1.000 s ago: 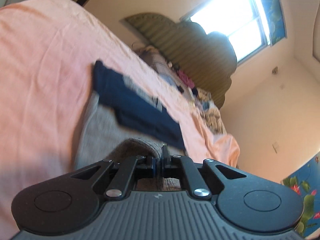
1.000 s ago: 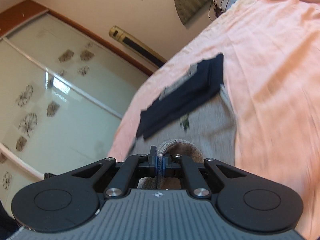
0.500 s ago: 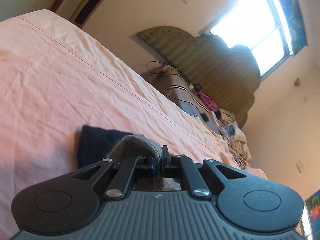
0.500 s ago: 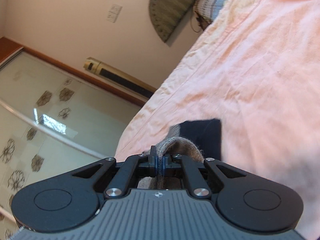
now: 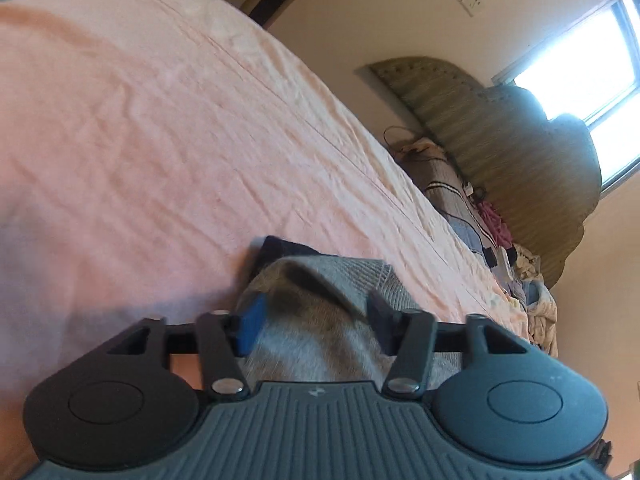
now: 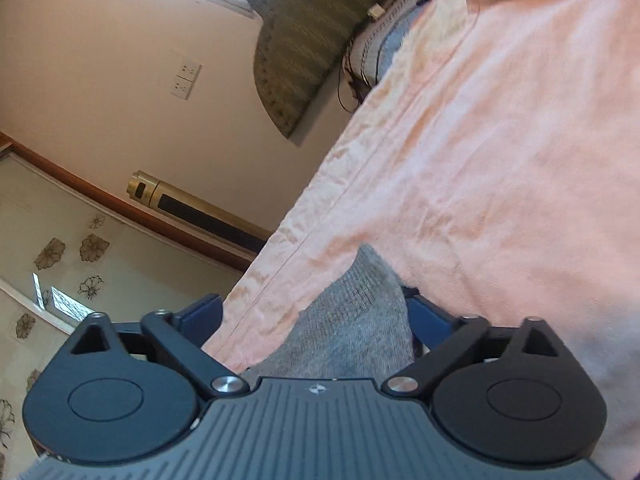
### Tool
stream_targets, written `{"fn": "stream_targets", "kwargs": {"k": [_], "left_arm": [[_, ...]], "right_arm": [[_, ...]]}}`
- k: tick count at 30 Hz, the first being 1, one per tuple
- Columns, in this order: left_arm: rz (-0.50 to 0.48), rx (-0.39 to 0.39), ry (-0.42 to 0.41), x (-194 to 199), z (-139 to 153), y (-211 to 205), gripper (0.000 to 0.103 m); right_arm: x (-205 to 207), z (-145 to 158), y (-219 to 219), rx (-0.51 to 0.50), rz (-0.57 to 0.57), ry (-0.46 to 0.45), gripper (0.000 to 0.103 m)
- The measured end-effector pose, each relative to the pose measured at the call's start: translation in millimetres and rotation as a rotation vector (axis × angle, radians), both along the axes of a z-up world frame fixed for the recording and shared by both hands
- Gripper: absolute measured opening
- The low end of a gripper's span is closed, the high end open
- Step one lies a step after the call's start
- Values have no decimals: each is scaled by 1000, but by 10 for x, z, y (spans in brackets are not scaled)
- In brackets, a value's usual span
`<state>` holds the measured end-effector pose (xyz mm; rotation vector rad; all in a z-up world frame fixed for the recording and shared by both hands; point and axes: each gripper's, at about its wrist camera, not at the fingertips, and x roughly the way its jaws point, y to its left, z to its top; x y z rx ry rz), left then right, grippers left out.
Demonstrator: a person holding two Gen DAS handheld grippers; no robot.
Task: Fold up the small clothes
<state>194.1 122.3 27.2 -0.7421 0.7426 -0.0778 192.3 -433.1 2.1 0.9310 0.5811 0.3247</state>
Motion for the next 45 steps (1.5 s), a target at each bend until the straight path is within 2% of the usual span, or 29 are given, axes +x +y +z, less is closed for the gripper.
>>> {"fn": "stream_targets", "kwargs": {"k": [1, 3, 4, 7, 8, 9, 11, 14, 15, 17, 20, 21, 22, 23, 24, 25, 26, 29, 33, 36, 39, 42, 45], "left_arm": [[29, 27, -20, -222, 46, 12, 90], [92, 35, -63, -690, 73, 50, 92], [106, 21, -58, -870, 51, 62, 92], [163, -105, 13, -1377, -150, 132, 92], [179, -157, -6, -1531, -221, 144, 92], [199, -175, -22, -1642, -233, 132, 92], [205, -191, -14, -1723, -234, 81, 92], [155, -285, -14, -1645, -292, -48, 92], [151, -288, -11, -1601, -306, -90, 92], [169, -245, -20, -1512, -287, -192, 92], [183, -259, -12, -1395, -283, -251, 91], [189, -252, -6, -1371, -284, -257, 81], [190, -245, 8, -1349, -294, -255, 69], [185, -236, 47, -1303, -329, -250, 30], [183, -221, 108, -1237, -392, -255, 5], [179, -235, 108, -1229, -429, -237, 5], [176, -231, 108, -1251, -436, -232, 5], [149, -150, 93, -1261, -281, -283, 4], [84, -149, 3, -1454, -12, -218, 4], [38, -148, -20, -1748, 111, -118, 4], [4, -135, 19, -2163, 115, 6, 4], [-5, -127, 93, -2596, -25, 74, 4], [-43, -55, 144, -2814, -135, 59, 5]], "right_arm": [[-181, 32, -16, -4, 19, -12, 103], [-571, 35, -98, 1, 49, 7, 103], [-756, 14, -120, -3, 55, 24, 103], [-1288, -131, -155, -24, 29, 93, 103], [-1411, -169, -134, -44, 25, 110, 102], [-1527, -183, -94, -66, 22, 103, 99], [-1665, -167, 17, -96, 29, 85, 100], [-1586, -202, 187, -41, 66, 104, 102], [-1535, -205, 243, -44, 55, 103, 103], [-1405, -191, 367, -60, 40, 113, 103], [-1212, -170, 524, -88, -3, 132, 103], [-1153, -165, 562, -99, -11, 134, 98], [-1119, -167, 576, -108, -23, 138, 90], [-1079, -170, 588, -122, -35, 149, 82], [-1034, -203, 581, -120, -37, 181, 45], [-986, -263, 567, -99, -36, 229, 14], [-973, -326, 545, -76, -48, 243, 13], [-1005, -360, 518, -37, -47, 225, 13], [-1212, -98, 487, -27, 3, 123, 12], [-1499, 90, 435, -40, 54, 82, 12], [-1932, 113, 359, -33, 104, 104, 12], [-2325, -57, 316, 11, 130, 165, 12], [-2568, -233, 317, 26, 138, 236, 13]]}}
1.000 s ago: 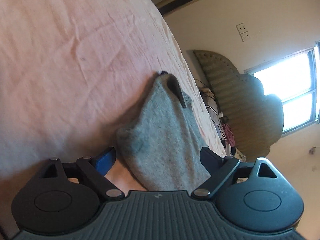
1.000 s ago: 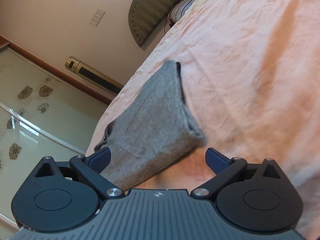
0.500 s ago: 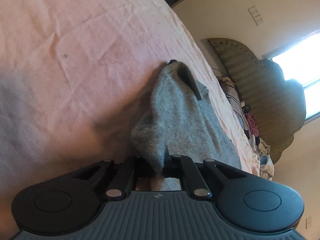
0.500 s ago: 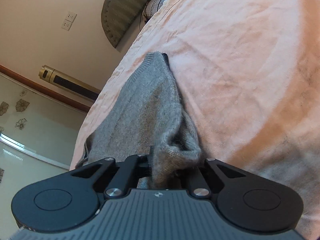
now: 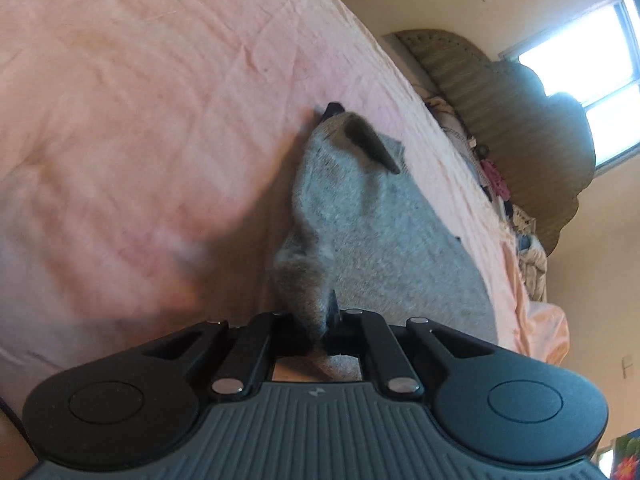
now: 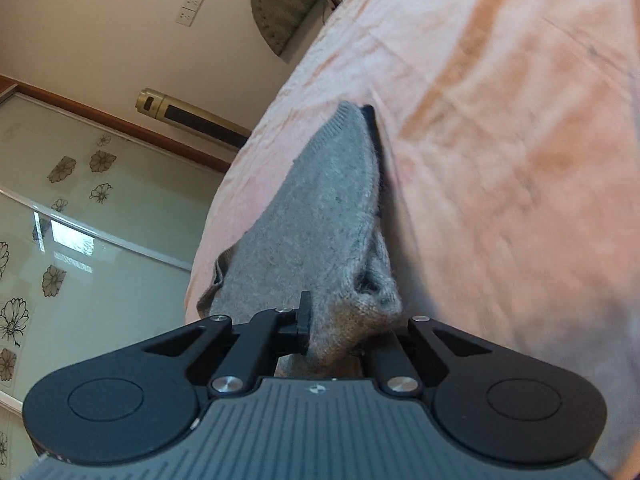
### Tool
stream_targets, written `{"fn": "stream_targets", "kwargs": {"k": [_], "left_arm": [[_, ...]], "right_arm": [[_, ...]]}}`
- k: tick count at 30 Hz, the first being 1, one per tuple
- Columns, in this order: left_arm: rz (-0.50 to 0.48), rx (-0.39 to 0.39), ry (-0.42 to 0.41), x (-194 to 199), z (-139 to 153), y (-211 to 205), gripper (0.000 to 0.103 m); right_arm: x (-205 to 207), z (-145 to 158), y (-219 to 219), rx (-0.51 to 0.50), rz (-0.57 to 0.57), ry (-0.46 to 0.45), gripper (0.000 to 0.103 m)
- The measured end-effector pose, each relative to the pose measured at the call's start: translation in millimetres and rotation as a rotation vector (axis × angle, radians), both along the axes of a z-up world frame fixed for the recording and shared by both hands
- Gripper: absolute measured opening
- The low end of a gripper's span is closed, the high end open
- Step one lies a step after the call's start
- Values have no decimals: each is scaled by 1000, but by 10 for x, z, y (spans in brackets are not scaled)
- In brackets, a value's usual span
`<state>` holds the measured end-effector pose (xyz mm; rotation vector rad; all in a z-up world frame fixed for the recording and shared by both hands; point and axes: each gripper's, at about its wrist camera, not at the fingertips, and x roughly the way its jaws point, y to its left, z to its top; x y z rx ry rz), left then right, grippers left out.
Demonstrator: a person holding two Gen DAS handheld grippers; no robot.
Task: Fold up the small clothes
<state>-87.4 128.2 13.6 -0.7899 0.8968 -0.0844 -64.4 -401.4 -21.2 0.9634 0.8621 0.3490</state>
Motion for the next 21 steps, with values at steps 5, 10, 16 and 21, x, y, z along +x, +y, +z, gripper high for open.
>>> {"fn": "stream_targets", "kwargs": {"k": [5, 10, 16, 21], "left_arm": [[-94, 349, -92, 184, 445, -50, 35], [-232, 838, -473, 635, 809, -635, 102], [-442, 1043, -459, 1457, 369, -1230, 99], [-520, 942, -339, 1758, 165, -1235, 52]], "right_arm": [[97, 250, -177, -104, -72, -63, 63], [846, 756, -117, -282, 6, -261, 84], [1957, 660, 426, -628, 192, -225, 76], [2340, 335, 613, -665, 272, -132, 60]]}}
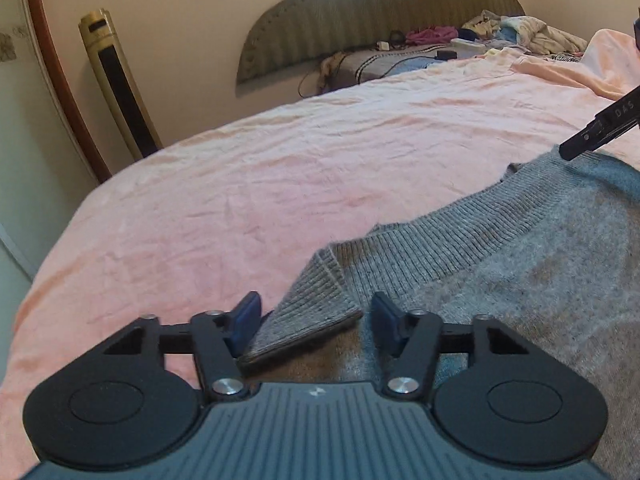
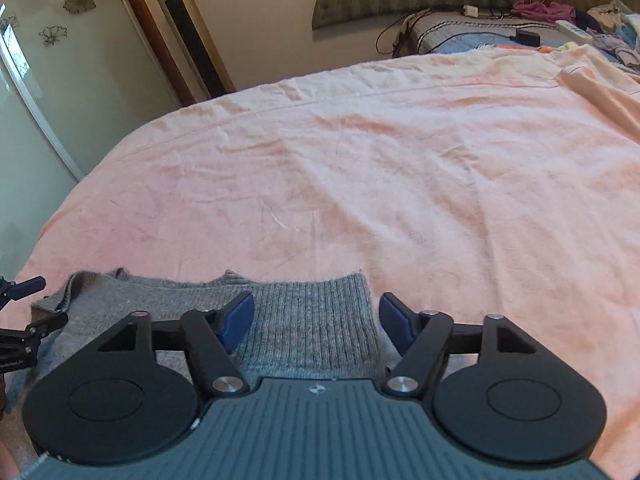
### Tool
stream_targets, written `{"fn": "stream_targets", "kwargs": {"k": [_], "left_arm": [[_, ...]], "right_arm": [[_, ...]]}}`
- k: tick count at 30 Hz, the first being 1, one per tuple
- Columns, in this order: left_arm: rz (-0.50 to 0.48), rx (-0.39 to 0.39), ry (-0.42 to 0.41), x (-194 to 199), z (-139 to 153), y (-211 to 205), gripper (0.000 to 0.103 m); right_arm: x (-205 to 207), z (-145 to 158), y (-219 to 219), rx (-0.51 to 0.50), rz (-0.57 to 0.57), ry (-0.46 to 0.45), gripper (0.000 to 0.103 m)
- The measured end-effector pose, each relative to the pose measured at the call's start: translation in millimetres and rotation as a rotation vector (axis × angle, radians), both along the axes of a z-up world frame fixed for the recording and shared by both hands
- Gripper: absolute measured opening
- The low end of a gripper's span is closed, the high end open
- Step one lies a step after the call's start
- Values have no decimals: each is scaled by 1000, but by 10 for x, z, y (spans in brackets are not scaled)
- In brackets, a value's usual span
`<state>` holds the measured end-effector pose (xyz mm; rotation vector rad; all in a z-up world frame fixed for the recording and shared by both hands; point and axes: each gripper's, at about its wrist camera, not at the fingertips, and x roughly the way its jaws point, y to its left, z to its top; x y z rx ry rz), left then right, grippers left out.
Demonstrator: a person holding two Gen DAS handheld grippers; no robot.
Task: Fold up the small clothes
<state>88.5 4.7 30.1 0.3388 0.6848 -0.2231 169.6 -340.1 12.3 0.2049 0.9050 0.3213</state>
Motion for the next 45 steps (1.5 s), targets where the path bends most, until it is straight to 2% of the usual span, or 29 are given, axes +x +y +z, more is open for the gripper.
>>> {"fn": "stream_targets", "kwargs": {"k": [1, 2, 3, 4, 5, 9, 12, 13, 15, 16, 17, 18, 20, 21, 22, 24, 27, 28, 29, 30, 31, 32, 36, 38, 40, 41, 42, 44, 45], "left_arm": [[2, -8, 11, 33, -24, 22, 51], [5, -7, 13, 53, -51, 36, 41], [8, -8, 16, 75, -70, 56, 24], [22, -10, 13, 126, -76, 62, 15], [39, -19, 3, 155, -56, 92, 10], [122, -111, -14, 241, 104, 333, 12], [200, -82, 16, 334, -34, 445, 14], [212, -68, 17, 321, -71, 455, 16], [232, -75, 4, 242, -59, 488, 34], [238, -90, -10, 191, -19, 516, 43], [242, -106, -24, 137, 30, 551, 67], [255, -129, -51, 70, 96, 601, 83], [262, -199, -92, -69, 202, 701, 85], [263, -241, -77, -110, 232, 749, 85], [264, -290, -44, -134, 237, 792, 85], [243, -363, 38, -143, 173, 803, 85], [243, -317, 79, -90, 29, 652, 85], [245, -315, 98, -54, -5, 623, 84], [247, -321, 121, -14, -38, 596, 77], [247, -326, 125, 3, -39, 578, 44], [247, -324, 115, -1, -4, 568, 28], [244, -325, 107, -9, 44, 576, 18], [298, -267, 113, -15, 24, 652, 16], [312, -298, 126, -106, 42, 738, 17], [316, -351, 157, -237, 83, 827, 22], [327, -389, 184, -318, 92, 889, 33], [338, -433, 204, -401, 88, 949, 51], [353, -531, 238, -559, 42, 1051, 75], [352, -558, 245, -615, 18, 1064, 75]], "right_arm": [[-4, -35, 26, -11, 8, -21, 56], [-6, -51, 37, -2, 27, -23, 48], [7, -65, 28, 30, 34, -5, 22], [14, -62, 1, 53, 27, 4, 18], [-2, -26, -22, 61, 23, -15, 17], [-140, 95, -270, 154, -48, -86, 14], [-135, -136, -375, 130, -105, -20, 14], [-180, -168, -382, 152, -110, -42, 14], [-251, -140, -385, 192, -130, -46, 23], [-284, -99, -388, 201, -145, -42, 45], [-336, -47, -395, 206, -148, -56, 60], [-405, 14, -409, 205, -147, -92, 78], [-507, 111, -492, 210, -150, -120, 78], [-529, 134, -549, 226, -155, -110, 76], [-550, 151, -601, 243, -157, -104, 67], [-503, 141, -593, 219, -140, -69, 58], [-365, 1, -439, 118, -120, 5, 56], [-332, -50, -390, 101, -107, 19, 38], [-326, -69, -354, 100, -94, 21, 24], [-332, -52, -347, 121, -85, 26, 14], [-366, -2, -358, 129, -82, -1, 13], [-406, 38, -408, 133, -93, -29, 13], [-470, -166, -714, 214, -191, 20, 9], [-604, -148, -755, 272, -233, 29, 22], [-823, -42, -782, 320, -226, 5, 63], [-961, 11, -797, 333, -220, -16, 71], [-1075, 35, -807, 337, -217, -18, 74], [-1257, 5, -806, 364, -186, 20, 71], [-1309, -31, -778, 364, -166, 42, 63]]}}
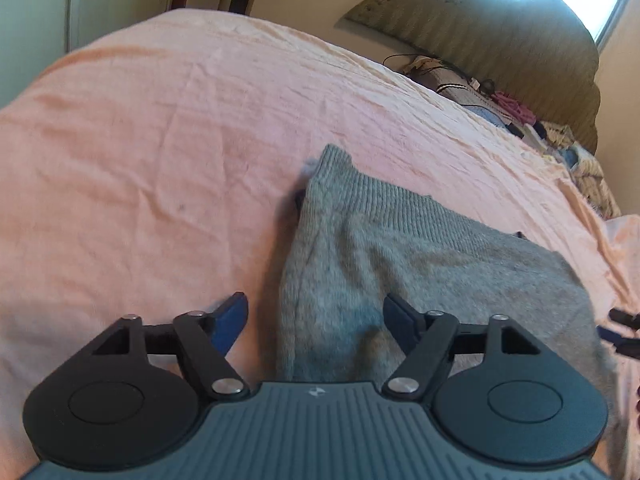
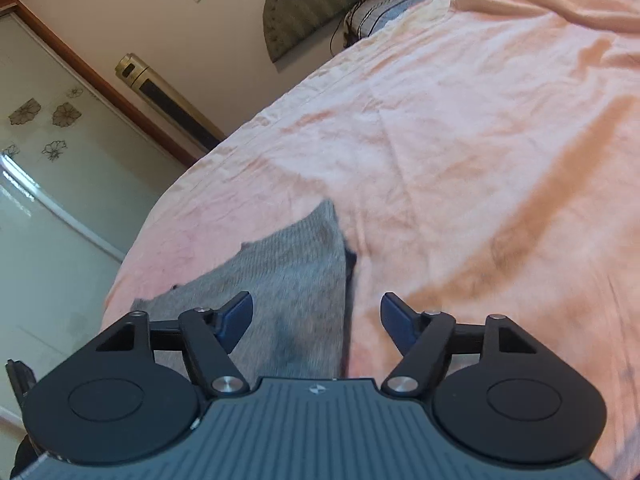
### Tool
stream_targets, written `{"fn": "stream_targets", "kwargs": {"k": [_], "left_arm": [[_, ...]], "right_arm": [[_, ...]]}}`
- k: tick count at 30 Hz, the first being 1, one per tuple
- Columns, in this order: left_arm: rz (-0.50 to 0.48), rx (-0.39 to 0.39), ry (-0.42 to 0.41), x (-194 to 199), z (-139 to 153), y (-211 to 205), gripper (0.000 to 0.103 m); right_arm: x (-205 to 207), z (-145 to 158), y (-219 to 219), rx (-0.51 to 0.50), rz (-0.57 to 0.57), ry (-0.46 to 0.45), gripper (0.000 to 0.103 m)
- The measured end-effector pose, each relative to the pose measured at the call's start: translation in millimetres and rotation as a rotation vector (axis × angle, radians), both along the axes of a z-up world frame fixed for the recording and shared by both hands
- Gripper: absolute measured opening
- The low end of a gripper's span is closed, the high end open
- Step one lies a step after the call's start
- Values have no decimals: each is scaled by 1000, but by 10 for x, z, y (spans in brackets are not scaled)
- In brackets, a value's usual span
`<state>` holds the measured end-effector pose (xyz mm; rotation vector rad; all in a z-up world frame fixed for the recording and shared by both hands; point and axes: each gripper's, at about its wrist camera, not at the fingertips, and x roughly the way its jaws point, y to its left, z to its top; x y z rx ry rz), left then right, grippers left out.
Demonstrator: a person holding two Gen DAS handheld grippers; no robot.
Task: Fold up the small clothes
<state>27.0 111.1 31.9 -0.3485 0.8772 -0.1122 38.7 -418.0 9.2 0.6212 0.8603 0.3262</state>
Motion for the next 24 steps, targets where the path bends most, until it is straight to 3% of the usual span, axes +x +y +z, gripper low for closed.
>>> {"fn": "stream_targets", "kwargs": {"k": [3, 4, 5, 6, 10, 11, 12, 13, 14, 16, 17, 18, 20, 21, 22, 23, 24], "left_arm": [[-37, 53, -18, -48, -9, -135, 74], [-40, 85, -18, -29, -3, -189, 72], [-47, 108, -16, -7, 9, -224, 36], [-61, 124, -1, 20, 18, -239, 8], [-61, 178, -2, -13, 30, -125, 8], [-66, 154, -2, -37, 11, -71, 8], [-62, 127, -5, -73, 13, -31, 9], [-51, 91, -8, -131, 29, 17, 10], [-42, 57, 2, -187, 40, 58, 18], [-30, -58, 32, -342, 41, 162, 49], [-15, -121, 37, -439, 25, 212, 80], [4, -176, 32, -549, 4, 248, 90], [-10, -237, 37, -706, -42, 222, 90], [-20, -229, 33, -743, -53, 175, 89], [-24, -198, 16, -772, -61, 122, 89], [-32, -146, -1, -784, -57, 55, 81], [-38, -71, -8, -779, -45, -10, 33]], "right_arm": [[-74, -83, 159, -39, 53, 25, 43], [-86, -93, 213, -41, 72, 22, 22], [-91, -82, 254, -58, 82, 18, 17], [-121, -36, 280, -100, 86, -1, 16], [-193, -49, 87, -134, 32, 7, 8], [-213, -89, 32, -125, 18, 15, 8], [-244, -98, 8, -99, 11, 16, 10], [-287, -92, -14, -62, 2, 22, 19], [-341, -64, -27, -42, -3, 29, 24], [-477, 5, -39, 3, 12, 9, 60], [-548, 36, -31, 17, 24, 1, 66], [-589, 49, -1, 28, 49, 7, 65], [-622, 53, 127, 19, 113, 25, 63], [-626, 45, 210, -13, 133, 33, 55], [-618, 30, 282, -55, 153, 41, 41], [-602, 0, 345, -99, 171, 45, 27], [-588, -21, 359, -112, 182, 46, 14]]}}
